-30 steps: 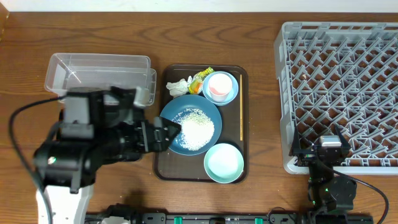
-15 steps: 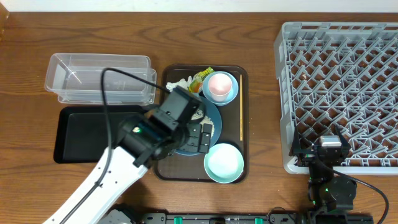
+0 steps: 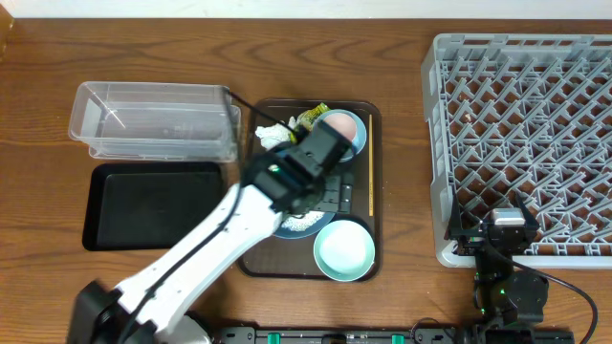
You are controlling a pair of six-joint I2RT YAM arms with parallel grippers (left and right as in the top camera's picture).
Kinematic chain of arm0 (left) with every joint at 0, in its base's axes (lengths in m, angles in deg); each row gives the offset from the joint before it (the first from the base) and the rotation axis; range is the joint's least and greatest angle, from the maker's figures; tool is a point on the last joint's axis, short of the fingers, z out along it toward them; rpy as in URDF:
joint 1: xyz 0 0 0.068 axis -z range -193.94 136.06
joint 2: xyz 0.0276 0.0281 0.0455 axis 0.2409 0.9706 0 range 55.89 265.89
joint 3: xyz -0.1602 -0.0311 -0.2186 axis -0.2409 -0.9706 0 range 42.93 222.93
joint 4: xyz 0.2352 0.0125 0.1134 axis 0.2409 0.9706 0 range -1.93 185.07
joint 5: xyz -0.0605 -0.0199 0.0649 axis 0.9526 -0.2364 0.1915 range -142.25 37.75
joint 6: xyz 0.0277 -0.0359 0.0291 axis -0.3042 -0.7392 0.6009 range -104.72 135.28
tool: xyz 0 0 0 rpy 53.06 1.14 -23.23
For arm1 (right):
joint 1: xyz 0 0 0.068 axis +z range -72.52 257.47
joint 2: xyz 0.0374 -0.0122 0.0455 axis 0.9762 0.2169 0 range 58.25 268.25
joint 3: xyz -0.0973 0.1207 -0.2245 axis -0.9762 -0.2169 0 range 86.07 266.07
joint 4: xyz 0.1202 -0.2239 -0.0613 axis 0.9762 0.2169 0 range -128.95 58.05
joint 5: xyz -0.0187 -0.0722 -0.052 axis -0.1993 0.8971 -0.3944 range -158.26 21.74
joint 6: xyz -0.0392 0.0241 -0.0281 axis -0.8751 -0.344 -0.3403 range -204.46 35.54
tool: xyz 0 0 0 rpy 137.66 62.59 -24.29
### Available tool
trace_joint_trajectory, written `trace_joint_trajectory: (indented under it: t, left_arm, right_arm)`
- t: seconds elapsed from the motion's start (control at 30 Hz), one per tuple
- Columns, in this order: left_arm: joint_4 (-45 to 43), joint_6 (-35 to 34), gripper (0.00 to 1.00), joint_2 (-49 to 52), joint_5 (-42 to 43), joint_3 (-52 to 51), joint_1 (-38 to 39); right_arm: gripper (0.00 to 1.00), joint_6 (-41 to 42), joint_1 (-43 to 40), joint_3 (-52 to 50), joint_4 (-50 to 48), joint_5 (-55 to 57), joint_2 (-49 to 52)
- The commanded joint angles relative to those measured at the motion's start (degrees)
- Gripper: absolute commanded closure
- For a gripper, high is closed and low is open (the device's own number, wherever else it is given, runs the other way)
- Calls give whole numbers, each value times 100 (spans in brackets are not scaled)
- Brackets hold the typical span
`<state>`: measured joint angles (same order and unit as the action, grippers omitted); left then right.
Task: Sort waste into correct bins and load items into the dishwasher rack
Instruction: 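Reach the left gripper to the blue plate rim and grasp it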
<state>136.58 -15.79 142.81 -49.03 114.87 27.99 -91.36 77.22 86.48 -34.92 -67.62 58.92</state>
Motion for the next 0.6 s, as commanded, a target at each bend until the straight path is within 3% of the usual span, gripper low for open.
trace_joint_trajectory:
  t: [0.0, 0.27, 0.57]
  left_arm:
    - [-177, -149, 18, 442, -284, 76, 247]
    - [-525, -476, 20, 1285, -748, 76, 505]
    - [-721, -621, 31, 1757, -907, 68, 577]
  right_arm:
    - [1, 63, -7, -9, 26, -20, -35]
    - [1, 63, -7, -9, 26, -20, -35]
    - [1, 63, -7, -9, 26, -22, -35]
